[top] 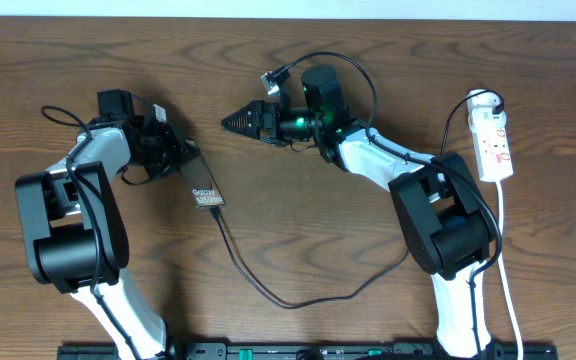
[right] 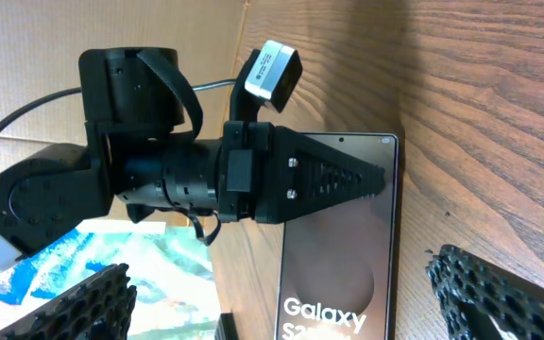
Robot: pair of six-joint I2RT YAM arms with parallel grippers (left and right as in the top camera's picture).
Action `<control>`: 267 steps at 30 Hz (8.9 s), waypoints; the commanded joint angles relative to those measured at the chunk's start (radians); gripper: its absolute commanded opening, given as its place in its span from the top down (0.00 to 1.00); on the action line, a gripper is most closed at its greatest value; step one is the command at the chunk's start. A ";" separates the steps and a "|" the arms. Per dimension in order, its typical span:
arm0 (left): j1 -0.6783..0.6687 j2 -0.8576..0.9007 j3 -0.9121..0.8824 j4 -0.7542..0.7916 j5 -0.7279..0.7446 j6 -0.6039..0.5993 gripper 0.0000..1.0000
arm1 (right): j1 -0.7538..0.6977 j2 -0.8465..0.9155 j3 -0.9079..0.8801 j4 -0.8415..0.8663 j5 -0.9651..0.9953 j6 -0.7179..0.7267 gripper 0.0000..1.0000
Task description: Plug charger to phone and switch on socket
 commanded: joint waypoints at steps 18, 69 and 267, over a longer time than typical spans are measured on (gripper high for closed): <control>0.000 0.016 -0.029 -0.237 -0.238 0.002 0.55 | -0.003 0.002 0.017 -0.012 -0.003 -0.020 0.01; 0.003 -0.640 -0.025 -0.284 -0.201 0.047 0.14 | -1.102 -0.417 0.381 -1.497 0.385 -0.963 0.01; -0.209 -2.018 -1.197 0.338 -0.668 0.050 0.08 | -0.881 -0.509 0.476 -1.683 0.848 -0.565 0.01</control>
